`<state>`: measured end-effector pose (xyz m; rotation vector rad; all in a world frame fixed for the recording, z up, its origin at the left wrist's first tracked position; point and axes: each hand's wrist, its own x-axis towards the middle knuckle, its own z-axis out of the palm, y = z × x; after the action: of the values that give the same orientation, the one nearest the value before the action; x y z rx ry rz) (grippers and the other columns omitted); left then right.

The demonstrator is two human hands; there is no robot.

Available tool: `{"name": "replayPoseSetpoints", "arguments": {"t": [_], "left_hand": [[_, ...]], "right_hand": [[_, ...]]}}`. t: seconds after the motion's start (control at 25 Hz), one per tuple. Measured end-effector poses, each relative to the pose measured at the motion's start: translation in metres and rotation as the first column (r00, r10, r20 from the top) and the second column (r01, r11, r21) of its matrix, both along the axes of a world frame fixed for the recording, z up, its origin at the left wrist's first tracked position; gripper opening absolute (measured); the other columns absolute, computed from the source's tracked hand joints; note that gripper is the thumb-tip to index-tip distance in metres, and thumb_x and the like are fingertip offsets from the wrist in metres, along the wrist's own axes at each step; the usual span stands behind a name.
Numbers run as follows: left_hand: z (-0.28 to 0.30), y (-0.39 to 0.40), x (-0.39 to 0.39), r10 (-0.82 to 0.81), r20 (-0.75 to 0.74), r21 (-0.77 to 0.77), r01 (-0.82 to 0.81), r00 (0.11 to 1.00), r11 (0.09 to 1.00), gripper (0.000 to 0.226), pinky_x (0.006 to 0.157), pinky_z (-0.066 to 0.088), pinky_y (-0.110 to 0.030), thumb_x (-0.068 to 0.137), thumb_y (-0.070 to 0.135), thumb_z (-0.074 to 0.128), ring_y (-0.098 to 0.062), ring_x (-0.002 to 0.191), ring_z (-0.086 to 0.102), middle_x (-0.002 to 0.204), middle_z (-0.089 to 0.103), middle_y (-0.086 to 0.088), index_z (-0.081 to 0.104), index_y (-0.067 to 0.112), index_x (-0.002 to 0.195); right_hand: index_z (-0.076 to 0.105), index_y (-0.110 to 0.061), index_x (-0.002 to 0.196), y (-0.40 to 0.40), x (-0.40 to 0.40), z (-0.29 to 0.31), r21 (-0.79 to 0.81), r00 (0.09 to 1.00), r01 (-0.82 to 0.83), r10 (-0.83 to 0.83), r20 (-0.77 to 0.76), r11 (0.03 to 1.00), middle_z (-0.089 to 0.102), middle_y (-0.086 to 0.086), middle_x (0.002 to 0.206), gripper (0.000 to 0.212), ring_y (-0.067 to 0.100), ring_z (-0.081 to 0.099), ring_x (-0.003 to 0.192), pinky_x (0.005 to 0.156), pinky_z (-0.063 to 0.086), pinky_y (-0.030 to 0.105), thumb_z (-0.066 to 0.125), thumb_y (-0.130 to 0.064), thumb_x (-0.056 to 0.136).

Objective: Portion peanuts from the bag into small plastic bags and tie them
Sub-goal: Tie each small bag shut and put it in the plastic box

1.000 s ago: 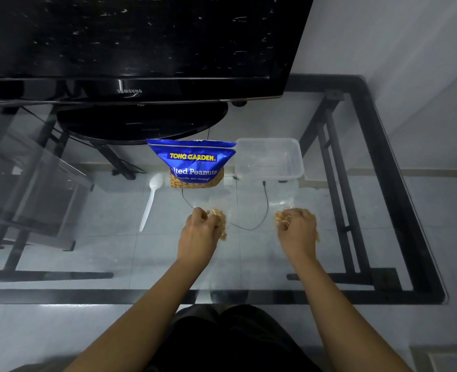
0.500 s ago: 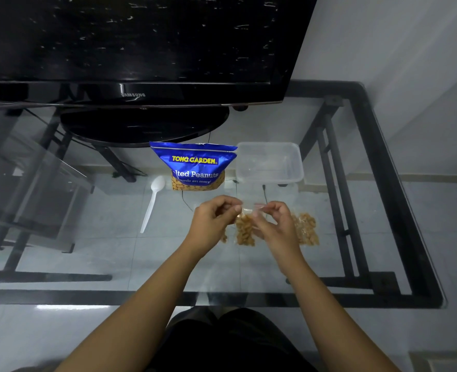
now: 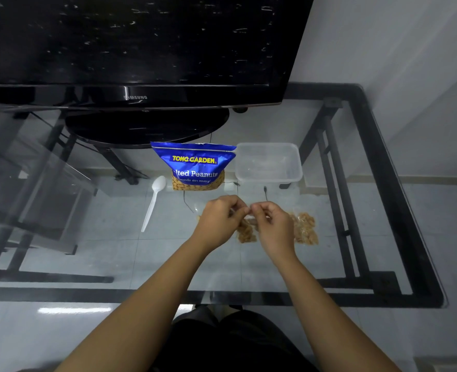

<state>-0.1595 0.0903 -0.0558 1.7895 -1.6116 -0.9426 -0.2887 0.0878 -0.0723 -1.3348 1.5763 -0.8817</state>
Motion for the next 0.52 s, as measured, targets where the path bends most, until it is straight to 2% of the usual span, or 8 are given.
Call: {"name": "replayPoseSetpoints", "arguments": {"t": [0.04, 0.12, 0.24, 0.32, 0.36, 0.44, 0.52], "left_hand": [[-0.001, 0.0, -0.003, -0.001, 0.039, -0.016, 0.002, 0.999, 1.0, 0.016, 0.063, 0.048, -0.02, 0.088, 0.025, 0.059, -0.014, 0.07, 0.06, 0.08, 0.066, -0.001, 0.066, 0.011, 0.086], [-0.003, -0.002, -0.004, -0.004, 0.106, -0.048, 0.009, 0.994, 0.999, 0.015, 0.068, 0.05, -0.032, 0.088, 0.026, 0.059, -0.017, 0.075, 0.06, 0.084, 0.067, -0.002, 0.065, 0.012, 0.086], [-0.003, -0.003, 0.0, -0.02, 0.176, -0.063, 0.031, 0.984, 0.998, 0.017, 0.069, 0.05, -0.036, 0.087, 0.029, 0.06, -0.019, 0.074, 0.059, 0.082, 0.066, -0.001, 0.064, 0.013, 0.083], [-0.004, -0.004, 0.004, 0.001, 0.169, -0.048, 0.007, 0.986, 0.999, 0.023, 0.065, 0.048, -0.035, 0.085, 0.031, 0.063, -0.018, 0.069, 0.057, 0.075, 0.063, -0.002, 0.063, 0.01, 0.078], [-0.005, -0.003, 0.006, 0.033, 0.101, -0.021, -0.031, 0.994, 0.999, 0.025, 0.062, 0.046, -0.033, 0.084, 0.032, 0.064, -0.016, 0.066, 0.056, 0.071, 0.061, -0.001, 0.062, 0.009, 0.076], [-0.008, 0.002, 0.008, 0.089, -0.137, 0.099, -0.075, 0.987, 0.992, 0.025, 0.06, 0.046, -0.027, 0.085, 0.034, 0.063, -0.01, 0.066, 0.055, 0.071, 0.059, 0.002, 0.062, 0.01, 0.081], [-0.015, 0.009, 0.007, 0.096, -0.374, 0.256, 0.004, 0.923, 0.967, 0.021, 0.068, 0.053, -0.028, 0.086, 0.034, 0.062, -0.012, 0.079, 0.064, 0.089, 0.065, -0.001, 0.06, 0.015, 0.096]], "right_hand": [[0.066, -0.014, 0.089, 0.001, 0.0, -0.001, -0.034, 0.996, 0.002, -0.005, -0.091, 0.999, 0.068, -0.005, 0.078, 0.015, 0.006, 0.064, 0.068, 0.062, 0.05, 0.023, 0.055, -0.025, 0.092], [0.064, -0.014, 0.089, 0.0, -0.001, -0.001, -0.082, 0.983, 0.039, -0.053, -0.175, 0.996, 0.066, -0.003, 0.077, 0.016, 0.012, 0.062, 0.069, 0.061, 0.047, 0.025, 0.053, -0.025, 0.093], [0.064, -0.013, 0.09, -0.002, -0.006, -0.002, -0.108, 0.976, 0.078, -0.098, -0.194, 0.991, 0.062, -0.006, 0.076, 0.018, 0.011, 0.058, 0.069, 0.059, 0.042, 0.017, 0.052, -0.025, 0.093], [0.064, -0.014, 0.09, -0.003, -0.007, -0.003, -0.099, 0.98, 0.06, -0.077, -0.181, 0.993, 0.063, -0.006, 0.077, 0.018, 0.009, 0.058, 0.068, 0.06, 0.043, 0.016, 0.052, -0.027, 0.093], [0.064, -0.015, 0.09, -0.004, -0.008, -0.003, -0.071, 0.987, 0.052, -0.062, -0.151, 0.996, 0.064, -0.006, 0.078, 0.018, 0.008, 0.058, 0.068, 0.06, 0.044, 0.018, 0.051, -0.027, 0.093], [0.062, -0.018, 0.09, -0.007, -0.009, -0.004, 0.031, 0.999, 0.04, -0.04, -0.014, 0.999, 0.065, -0.008, 0.08, 0.015, 0.007, 0.06, 0.068, 0.062, 0.047, 0.021, 0.05, -0.027, 0.094], [0.061, -0.019, 0.09, -0.01, -0.009, -0.004, 0.194, 0.966, 0.059, -0.105, 0.235, 0.979, 0.065, -0.008, 0.083, 0.015, 0.006, 0.063, 0.07, 0.061, 0.049, 0.022, 0.049, -0.026, 0.095]]}}
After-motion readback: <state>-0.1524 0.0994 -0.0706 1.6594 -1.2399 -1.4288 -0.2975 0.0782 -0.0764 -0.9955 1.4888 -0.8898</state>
